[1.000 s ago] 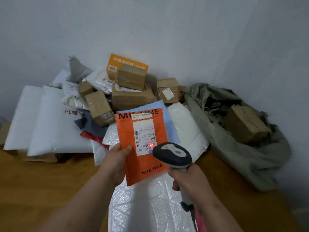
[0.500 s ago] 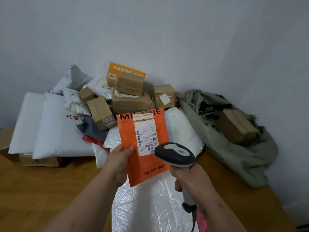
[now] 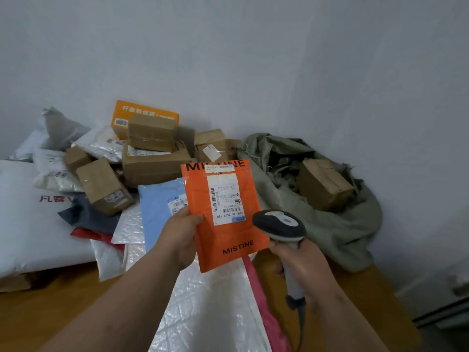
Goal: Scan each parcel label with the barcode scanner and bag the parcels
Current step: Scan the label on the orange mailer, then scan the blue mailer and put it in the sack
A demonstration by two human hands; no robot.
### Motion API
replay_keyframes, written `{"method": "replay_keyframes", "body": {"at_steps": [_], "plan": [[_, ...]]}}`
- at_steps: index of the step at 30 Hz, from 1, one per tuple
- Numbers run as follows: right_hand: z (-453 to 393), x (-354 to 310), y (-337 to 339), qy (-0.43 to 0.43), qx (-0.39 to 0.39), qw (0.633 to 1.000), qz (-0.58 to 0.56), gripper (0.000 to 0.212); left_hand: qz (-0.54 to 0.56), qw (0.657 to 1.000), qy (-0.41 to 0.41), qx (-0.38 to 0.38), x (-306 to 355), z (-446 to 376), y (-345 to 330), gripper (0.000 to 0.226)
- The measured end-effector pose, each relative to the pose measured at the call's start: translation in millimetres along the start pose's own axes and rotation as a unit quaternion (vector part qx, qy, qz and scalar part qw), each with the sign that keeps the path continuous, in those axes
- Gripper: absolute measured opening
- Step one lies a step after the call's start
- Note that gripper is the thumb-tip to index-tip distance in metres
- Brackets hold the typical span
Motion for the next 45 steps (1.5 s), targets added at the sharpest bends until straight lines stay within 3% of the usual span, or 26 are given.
{"method": "replay_keyframes", "body": {"at_steps": [8,13,14,16,18,20,24,31,36,45], "plan": [[-110,-6,58,0.002,0.012,0.999,-0.042,0.018,-0.042,0.999,-0.033,-0.002,28,-56,-159,0.031],[-188,-9,84,-0.010,0.011,0.997,-0.069,0.020,-0.093,0.995,-0.049,0.000,44,-93,-257,0.018],[-200,-9,85,-0.011,0.004,0.997,-0.073,0.021,-0.102,0.993,-0.053,-0.008,45,-97,-272,0.021],[-217,-6,84,-0.016,-0.010,0.997,-0.077,0.019,-0.129,0.990,-0.059,-0.016,42,-110,-291,0.050],[-226,0,79,-0.022,-0.027,0.997,-0.074,0.016,-0.163,0.983,-0.086,-0.009,40,-117,-291,0.050],[-229,7,73,-0.030,-0.040,0.996,-0.067,0.018,-0.185,0.976,-0.117,0.007,38,-118,-277,0.039],[-222,10,52,-0.040,-0.068,0.995,-0.057,0.020,-0.227,0.959,-0.145,0.087,34,-119,-216,0.064],[-165,2,1,-0.022,-0.127,0.991,-0.017,0.017,-0.226,0.932,-0.180,0.219,31,-88,-72,0.048],[-94,20,-36,-0.033,-0.155,0.987,0.017,0.019,-0.204,0.931,-0.148,0.265,1,-54,33,0.044],[1,68,-66,-0.057,-0.158,0.984,0.067,0.016,-0.214,0.942,-0.035,0.258,-81,11,152,0.059]]}}
Point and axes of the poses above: each hand's wrist, its own z-axis away from the middle knuckle, its own y-axis out of the back of the hand, x = y × z, the point moved 10 cm from there along -z, towards the middle knuckle, and after that the axes turned 12 degrees about x, right-handed, at the moved point
